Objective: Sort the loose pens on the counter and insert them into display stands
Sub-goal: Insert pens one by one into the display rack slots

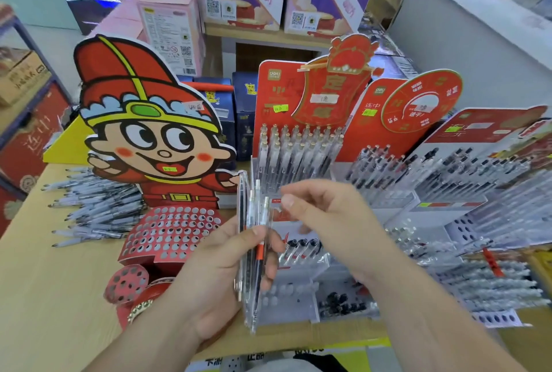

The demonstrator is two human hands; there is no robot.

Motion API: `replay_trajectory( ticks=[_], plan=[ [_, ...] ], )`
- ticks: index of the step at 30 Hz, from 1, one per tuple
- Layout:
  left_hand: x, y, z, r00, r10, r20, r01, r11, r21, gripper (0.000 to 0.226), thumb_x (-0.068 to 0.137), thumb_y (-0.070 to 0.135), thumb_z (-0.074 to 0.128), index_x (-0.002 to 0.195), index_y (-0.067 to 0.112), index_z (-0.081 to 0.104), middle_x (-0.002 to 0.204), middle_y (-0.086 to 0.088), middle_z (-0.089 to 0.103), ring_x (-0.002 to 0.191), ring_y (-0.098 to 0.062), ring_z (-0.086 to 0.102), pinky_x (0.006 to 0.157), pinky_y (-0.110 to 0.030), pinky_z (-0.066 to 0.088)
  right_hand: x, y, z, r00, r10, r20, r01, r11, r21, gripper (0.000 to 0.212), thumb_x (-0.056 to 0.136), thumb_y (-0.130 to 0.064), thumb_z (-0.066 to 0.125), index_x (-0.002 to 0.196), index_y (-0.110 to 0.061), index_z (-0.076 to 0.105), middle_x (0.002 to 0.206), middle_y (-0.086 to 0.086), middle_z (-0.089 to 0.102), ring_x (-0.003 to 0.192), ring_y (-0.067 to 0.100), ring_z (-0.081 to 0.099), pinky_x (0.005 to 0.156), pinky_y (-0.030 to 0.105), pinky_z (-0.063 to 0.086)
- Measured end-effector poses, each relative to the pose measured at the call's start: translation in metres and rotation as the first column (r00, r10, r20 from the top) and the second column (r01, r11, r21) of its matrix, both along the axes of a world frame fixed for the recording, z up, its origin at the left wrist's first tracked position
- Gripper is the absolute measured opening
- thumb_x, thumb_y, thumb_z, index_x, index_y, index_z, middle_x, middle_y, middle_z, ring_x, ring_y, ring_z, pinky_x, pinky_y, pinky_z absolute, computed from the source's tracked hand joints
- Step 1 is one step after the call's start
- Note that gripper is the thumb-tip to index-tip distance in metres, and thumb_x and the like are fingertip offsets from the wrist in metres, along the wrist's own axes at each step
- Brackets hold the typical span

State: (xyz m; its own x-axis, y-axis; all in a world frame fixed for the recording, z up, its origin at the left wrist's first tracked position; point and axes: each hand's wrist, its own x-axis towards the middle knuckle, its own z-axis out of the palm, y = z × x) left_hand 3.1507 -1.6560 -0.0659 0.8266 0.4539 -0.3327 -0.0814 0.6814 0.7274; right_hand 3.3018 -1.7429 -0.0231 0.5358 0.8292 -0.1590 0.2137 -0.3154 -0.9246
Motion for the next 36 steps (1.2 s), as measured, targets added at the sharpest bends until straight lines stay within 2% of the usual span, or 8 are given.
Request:
replay_trajectory(
  ticks=[2,6,14,19,26,28,31,36],
  plan=[
    [0.003,-0.006,0.003,1.0,-0.011,0.017,0.011,1.0,0.005,0.025,0.084,0.017,0.067,0.101,0.0,0.058,0.072,-0.016,0.062,0.048,-0.021,0.053,0.042,-0.029,0.045,0.0,-0.002,-0.007,0.991,0.035,-0.129,-0.036,0.999,-0.003,0.008,0.092,-0.022,0.071,0.097,-0.027,0.075,0.081,-0.011,0.074,0.082,0.011,0.069,0.077,0.028,0.055],
    [0.012,-0.015,0.005,0.999,0.016,-0.032,-0.015,0.999,0.051,0.013,0.088,0.011,0.07,0.1,0.007,0.066,0.081,-0.02,0.062,0.051,-0.023,0.053,0.042,-0.03,0.045,0.006,-0.008,-0.02,0.985,0.053,-0.162,-0.044,0.997,0.057,0.004,0.093,-0.019,0.071,0.096,-0.016,0.072,0.068,-0.003,0.069,0.073,0.015,0.066,0.086,0.043,0.056],
    [0.029,-0.032,0.014,0.994,-0.005,-0.108,0.02,0.991,0.133,0.023,0.096,0.015,0.058,0.117,0.006,0.06,0.082,-0.021,0.059,0.053,-0.025,0.051,0.047,-0.031,0.044,0.031,-0.025,-0.013,0.982,0.09,-0.169,-0.084,0.996,0.042,0.008,0.09,-0.023,0.074,0.082,-0.02,0.073,0.071,-0.01,0.066,0.069,0.005,0.059,0.067,0.021,0.051],
    [0.042,-0.046,0.017,0.988,0.026,-0.152,0.003,0.983,0.186,0.029,0.091,0.02,0.064,0.117,0.008,0.065,0.083,-0.018,0.06,0.055,-0.026,0.052,0.046,-0.031,0.044,0.043,-0.037,-0.013,0.977,0.093,-0.191,-0.084,0.995,0.055,0.011,0.087,-0.024,0.078,0.082,-0.016,0.072,0.071,-0.003,0.066,0.067,0.008,0.058,0.063,0.022,0.05],
    [0.055,-0.059,0.017,0.982,0.018,-0.19,0.024,0.976,0.215,0.017,0.094,0.012,0.062,0.098,0.023,0.075,0.086,-0.016,0.063,0.06,-0.024,0.056,0.047,-0.032,0.045,0.07,-0.052,-0.007,0.934,-0.09,-0.345,0.166,0.966,0.198,0.006,0.09,-0.011,0.072,0.085,-0.009,0.068,0.069,0.004,0.069,0.063,0.014,0.066,0.054,0.023,0.049],
    [0.055,-0.061,0.018,0.984,0.03,-0.173,0.007,0.978,0.209,0.017,0.092,0.011,0.063,0.087,0.023,0.074,0.085,-0.016,0.064,0.058,-0.023,0.054,0.046,-0.03,0.041,0.074,-0.055,-0.005,0.916,-0.062,-0.396,0.164,0.959,0.229,0.003,0.09,-0.009,0.071,0.092,-0.007,0.069,0.071,0.003,0.069,0.064,0.013,0.065,0.056,0.022,0.05],
    [0.052,-0.061,0.021,0.992,0.017,-0.128,0.003,0.989,0.151,0.007,0.086,0.013,0.074,0.089,0.019,0.073,0.086,-0.018,0.063,0.055,-0.022,0.052,0.044,-0.026,0.038,0.077,-0.058,-0.001,0.867,0.05,-0.496,0.104,0.955,0.278,0.019,0.087,-0.011,0.07,0.105,-0.006,0.073,0.083,0.008,0.071,0.071,0.013,0.065,0.061,0.021,0.053],
    [0.055,-0.057,0.026,0.988,0.023,-0.15,0.0,0.988,0.154,0.008,0.088,0.012,0.072,0.095,0.012,0.068,0.086,-0.019,0.063,0.054,-0.023,0.052,0.042,-0.025,0.038,0.086,-0.057,0.008,0.872,0.105,-0.479,0.071,0.939,0.336,0.014,0.091,-0.008,0.065,0.1,-0.008,0.075,0.094,0.017,0.071,0.075,0.016,0.064,0.063,0.023,0.053]
  ],
)
